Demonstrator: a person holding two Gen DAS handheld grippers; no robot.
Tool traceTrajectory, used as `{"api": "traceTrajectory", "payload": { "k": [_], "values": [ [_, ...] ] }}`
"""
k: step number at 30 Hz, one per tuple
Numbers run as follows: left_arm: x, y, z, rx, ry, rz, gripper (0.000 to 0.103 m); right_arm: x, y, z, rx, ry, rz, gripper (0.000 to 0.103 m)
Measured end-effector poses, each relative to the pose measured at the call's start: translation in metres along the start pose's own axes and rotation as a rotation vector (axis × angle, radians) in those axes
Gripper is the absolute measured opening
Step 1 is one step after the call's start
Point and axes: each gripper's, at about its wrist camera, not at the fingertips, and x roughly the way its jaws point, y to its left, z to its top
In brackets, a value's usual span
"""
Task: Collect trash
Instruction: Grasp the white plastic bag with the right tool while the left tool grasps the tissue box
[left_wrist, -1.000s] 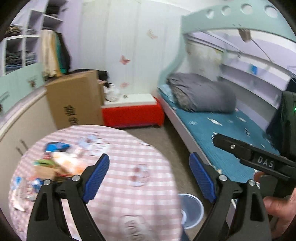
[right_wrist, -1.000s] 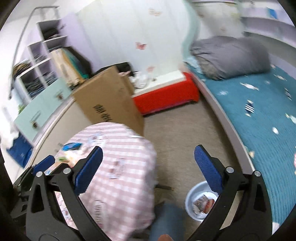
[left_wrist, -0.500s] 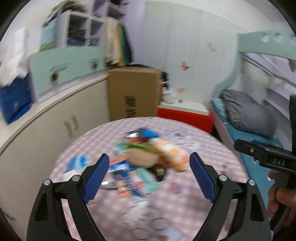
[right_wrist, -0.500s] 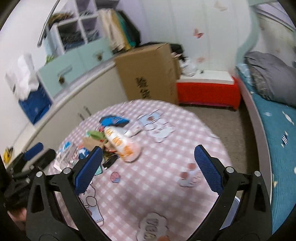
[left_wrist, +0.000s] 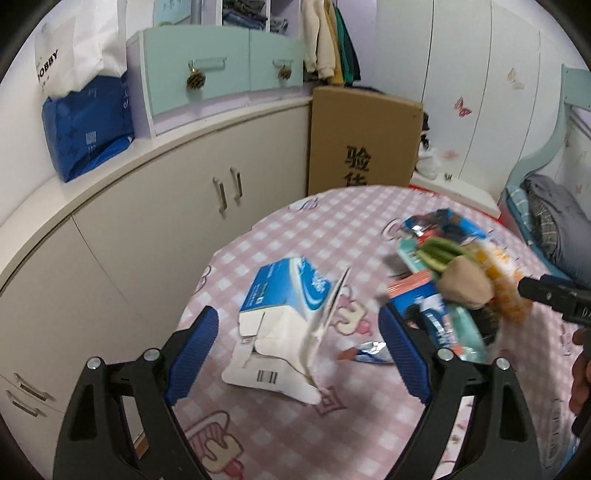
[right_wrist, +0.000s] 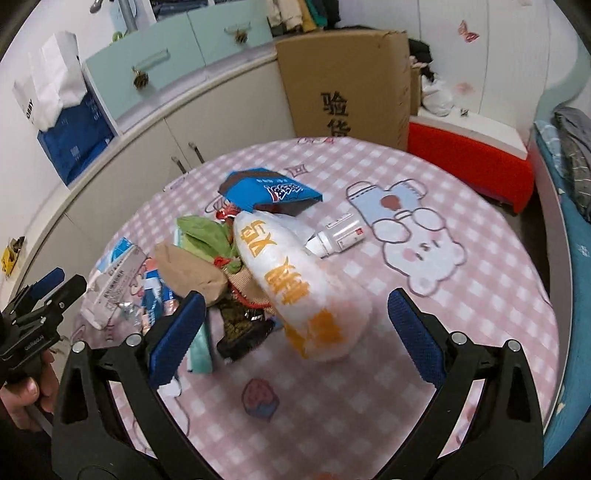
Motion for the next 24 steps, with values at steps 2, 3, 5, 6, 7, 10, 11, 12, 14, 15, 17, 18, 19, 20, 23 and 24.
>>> {"api": "traceTrajectory", "payload": {
  "k": [2,3,5,6,7,10,11,12,14,15,17,18,19,20,23,24],
  "values": [
    [0.008,0.0,-0.002,0.008,0.015,0.006,0.086,0.011,0.0,0.003,-0.01,0.025,0.014,0.078],
    [0.014,0.0,-0.003,0.014,0.027,0.004,0.086,0.017,0.0,0.005,-0.015,0.04,0.013,0.068],
    [0.023,-0.002,-0.004,0.029,0.047,0.003,0.086,0.024,-0.003,0.006,-0.018,0.055,0.008,0.057],
    [0.026,-0.004,-0.004,0.037,0.054,0.001,0.086,0.025,-0.005,0.006,-0.012,0.054,0.019,0.054],
    [0.029,-0.006,-0.005,0.044,0.065,-0.007,0.086,0.025,-0.006,0.007,-0.006,0.051,0.032,0.052],
    [0.038,-0.007,-0.008,0.05,0.085,-0.023,0.073,0.021,-0.009,0.006,-0.004,0.04,0.06,0.048],
    [0.038,-0.008,-0.009,0.06,0.077,-0.008,0.066,0.019,-0.01,0.005,-0.003,0.037,0.066,0.048],
    [0.037,-0.01,-0.009,0.07,0.073,-0.006,0.06,0.017,-0.01,0.004,-0.002,0.034,0.066,0.047],
    [0.035,-0.009,-0.009,0.066,0.065,-0.02,0.051,0.013,-0.012,0.001,0.0,0.027,0.072,0.047],
    [0.034,-0.007,-0.009,0.062,0.059,-0.031,0.05,0.012,-0.013,0.001,0.002,0.025,0.073,0.046],
    [0.028,-0.005,-0.009,0.059,0.042,-0.053,0.045,0.007,-0.014,-0.002,0.009,0.017,0.075,0.046],
    [0.027,-0.005,-0.008,0.051,0.042,-0.067,0.044,0.005,-0.015,-0.003,0.013,0.012,0.076,0.046],
    [0.022,-0.004,-0.008,0.046,0.034,-0.077,0.043,0.001,-0.016,-0.004,0.019,0.006,0.079,0.046],
    [0.019,-0.004,-0.007,0.047,0.026,-0.08,0.042,-0.001,-0.017,-0.005,0.025,0.001,0.081,0.046],
    [0.003,-0.007,-0.004,0.048,-0.005,-0.097,0.042,-0.011,-0.021,-0.008,0.04,-0.014,0.084,0.046],
    [-0.001,-0.008,-0.003,0.052,-0.015,-0.099,0.042,-0.014,-0.022,-0.009,0.046,-0.02,0.085,0.046]
  ]
}}
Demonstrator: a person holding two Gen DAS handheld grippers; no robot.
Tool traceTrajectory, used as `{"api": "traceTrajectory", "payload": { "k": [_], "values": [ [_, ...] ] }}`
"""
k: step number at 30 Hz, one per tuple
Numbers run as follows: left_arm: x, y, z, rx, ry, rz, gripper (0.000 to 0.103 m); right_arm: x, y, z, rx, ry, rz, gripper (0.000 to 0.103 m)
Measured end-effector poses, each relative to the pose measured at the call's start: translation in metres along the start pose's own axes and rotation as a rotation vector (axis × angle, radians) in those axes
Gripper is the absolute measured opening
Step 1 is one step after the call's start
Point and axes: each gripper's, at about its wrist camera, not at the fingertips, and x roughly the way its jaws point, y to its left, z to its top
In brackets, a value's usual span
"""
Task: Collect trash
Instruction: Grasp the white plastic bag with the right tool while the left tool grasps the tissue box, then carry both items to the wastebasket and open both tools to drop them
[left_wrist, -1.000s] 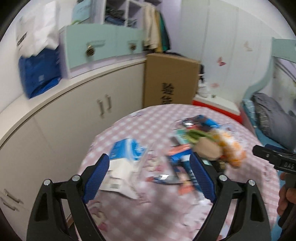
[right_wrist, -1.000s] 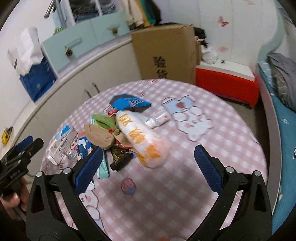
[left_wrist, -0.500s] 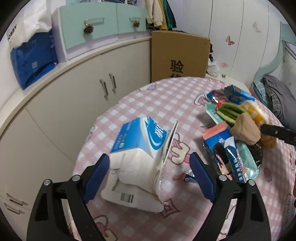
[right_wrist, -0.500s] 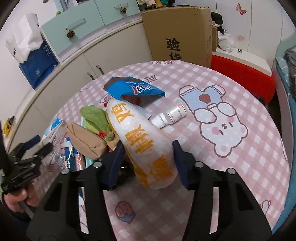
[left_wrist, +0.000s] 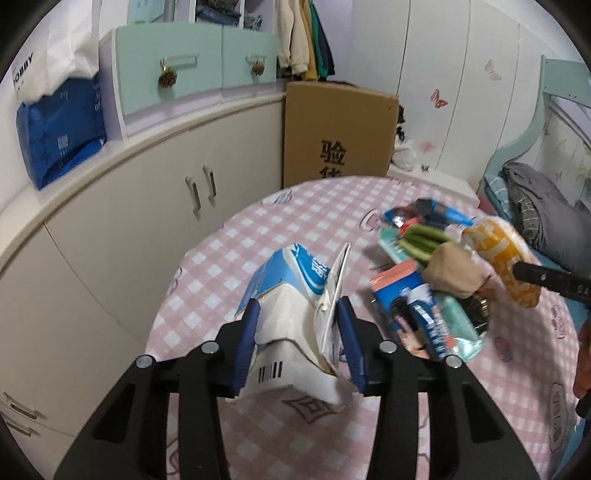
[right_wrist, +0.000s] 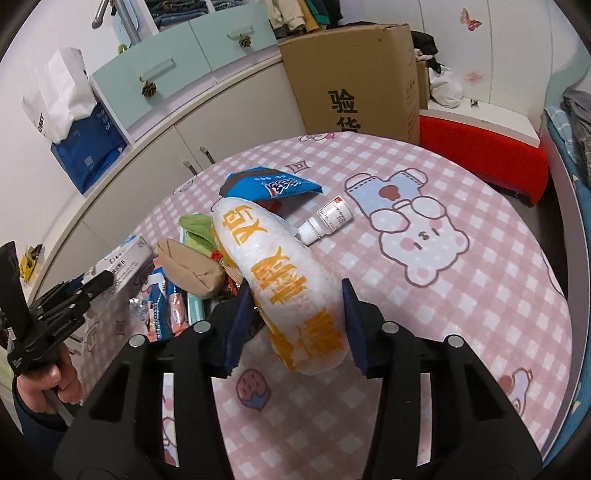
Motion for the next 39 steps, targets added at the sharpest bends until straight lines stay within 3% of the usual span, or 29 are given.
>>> {"api": "traceTrajectory", "payload": {
  "k": [22,31,39],
  "values": [
    [-0.096,-0.064,0.02,0.103,-0.174,-0.108,0.042,-0.077,-0.022,-0.023,0.08,-0.113,0.005,0.046],
    [-0.123,-0.117,0.021,0.111,-0.201,-0.248,0.042,-0.16,-0.052,-0.039,0.15,-0.265,-0.016,0.045],
    [-0.136,-0.202,0.012,0.16,-0.17,-0.432,0.042,-0.244,-0.103,-0.08,0.243,-0.403,-0.086,0.045]
  ]
}}
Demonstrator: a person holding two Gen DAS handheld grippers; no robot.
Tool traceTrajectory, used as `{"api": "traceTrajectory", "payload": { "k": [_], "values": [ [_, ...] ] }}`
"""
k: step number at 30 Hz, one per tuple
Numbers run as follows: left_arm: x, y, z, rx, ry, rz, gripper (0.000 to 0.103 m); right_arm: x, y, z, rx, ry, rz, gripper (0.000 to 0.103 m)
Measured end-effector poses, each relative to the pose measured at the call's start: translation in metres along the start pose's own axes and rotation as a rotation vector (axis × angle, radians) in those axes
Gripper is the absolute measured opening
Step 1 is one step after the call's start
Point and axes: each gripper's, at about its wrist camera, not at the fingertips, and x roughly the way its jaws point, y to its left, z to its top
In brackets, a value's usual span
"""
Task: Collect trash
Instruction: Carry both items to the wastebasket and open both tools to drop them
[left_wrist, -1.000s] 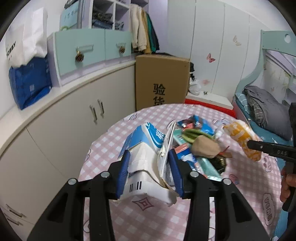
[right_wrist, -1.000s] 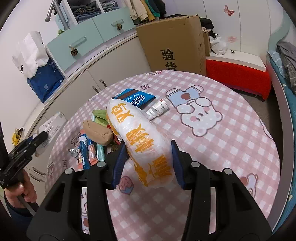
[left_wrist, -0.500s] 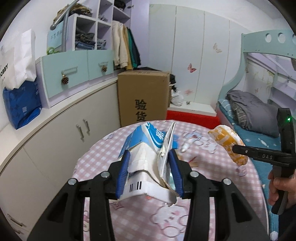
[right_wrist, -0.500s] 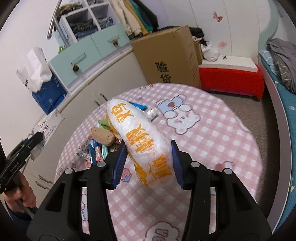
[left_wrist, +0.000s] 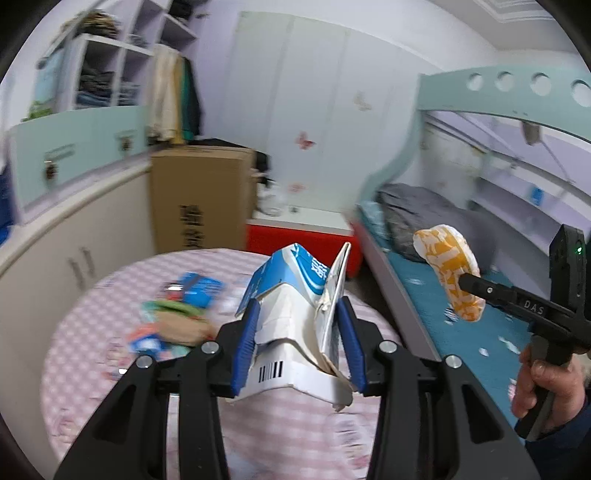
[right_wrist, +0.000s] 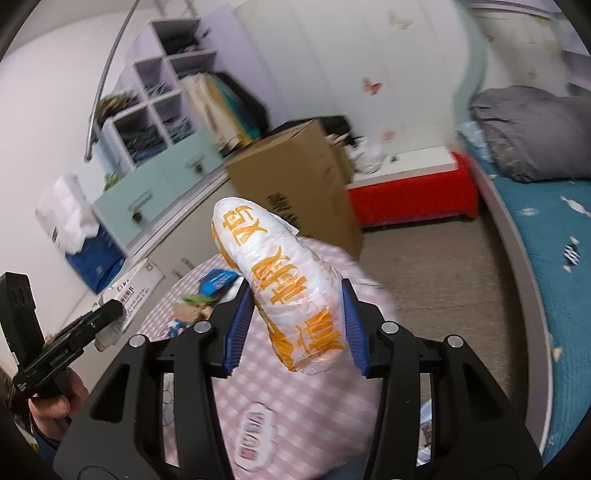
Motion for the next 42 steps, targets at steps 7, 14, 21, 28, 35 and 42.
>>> {"api": "traceTrajectory", "payload": {
  "k": [7,14,21,28,35,42],
  "values": [
    [0.046,-0.102,-0.026,0.104,0.118,-0.165,0.042,-0.043,-0.091,-0.037,0.148,-0.007,-0.124,0.046],
    [0.109,-0.199,-0.085,0.258,0.3,-0.264,0.042,-0.035,-0.195,-0.116,0.377,0.119,-0.245,0.046],
    [0.184,-0.253,-0.147,0.359,0.493,-0.258,0.042,-0.007,-0.272,-0.188,0.579,0.253,-0.305,0.046],
    [0.255,-0.26,-0.188,0.364,0.67,-0.209,0.044,0.034,-0.315,-0.229,0.709,0.358,-0.314,0.051],
    [0.299,-0.259,-0.208,0.331,0.783,-0.17,0.085,0.057,-0.343,-0.253,0.848,0.376,-0.296,0.085],
    [0.295,-0.257,-0.201,0.32,0.766,-0.149,0.085,0.041,-0.341,-0.253,0.856,0.355,-0.353,0.097]
  ]
}}
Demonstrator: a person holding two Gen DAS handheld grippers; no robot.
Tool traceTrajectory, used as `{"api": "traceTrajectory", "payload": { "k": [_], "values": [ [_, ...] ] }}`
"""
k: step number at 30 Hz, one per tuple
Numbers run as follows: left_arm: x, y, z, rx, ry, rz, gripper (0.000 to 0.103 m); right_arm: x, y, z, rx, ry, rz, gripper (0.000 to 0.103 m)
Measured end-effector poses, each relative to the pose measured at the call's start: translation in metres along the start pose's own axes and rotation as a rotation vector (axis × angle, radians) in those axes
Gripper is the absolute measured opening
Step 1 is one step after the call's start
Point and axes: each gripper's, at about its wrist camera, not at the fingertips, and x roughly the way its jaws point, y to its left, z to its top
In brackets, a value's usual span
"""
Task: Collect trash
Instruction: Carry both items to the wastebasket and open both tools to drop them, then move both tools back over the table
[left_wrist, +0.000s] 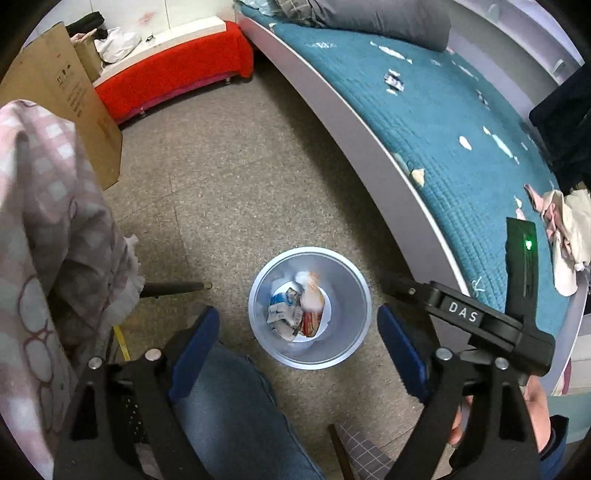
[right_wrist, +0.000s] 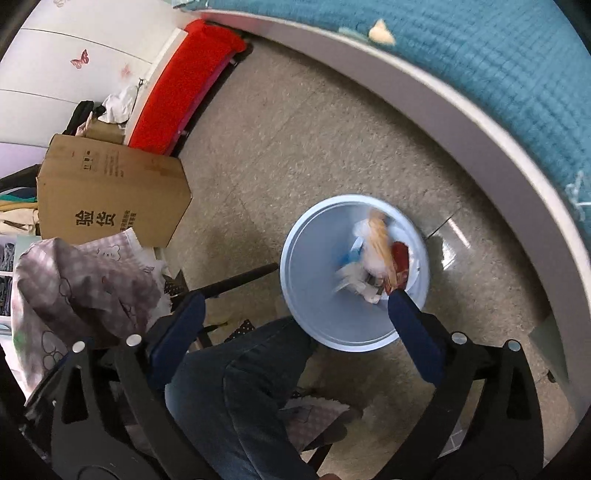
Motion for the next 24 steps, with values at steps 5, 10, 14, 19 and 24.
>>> {"api": "traceTrajectory", "payload": {
  "k": [5,10,14,19,24],
  "values": [
    [-0.041,-0.011,-0.003,0.031,-0.093,-0.015,0.085,-0.037,0.018,0.0,-0.033,-0.092,-0.014,0.097],
    [-0.103,-0.018,-0.006,0.064,-0.226,-0.035,0.085,-0.089,0.06,-0.001,-0.112,-0.209,0.024,0.097],
    [-0.156,-0.01,-0.012,0.065,-0.344,-0.033,0.086,-0.133,0.111,-0.006,-0.214,-0.3,0.053,0.097],
    [-0.21,0.015,-0.025,0.032,-0.459,0.005,0.087,-0.169,0.18,-0.026,-0.352,-0.368,0.103,0.097],
    [-0.252,0.06,-0.043,-0.035,-0.544,0.084,0.087,-0.182,0.249,-0.053,-0.494,-0.39,0.148,0.097]
  ]
}}
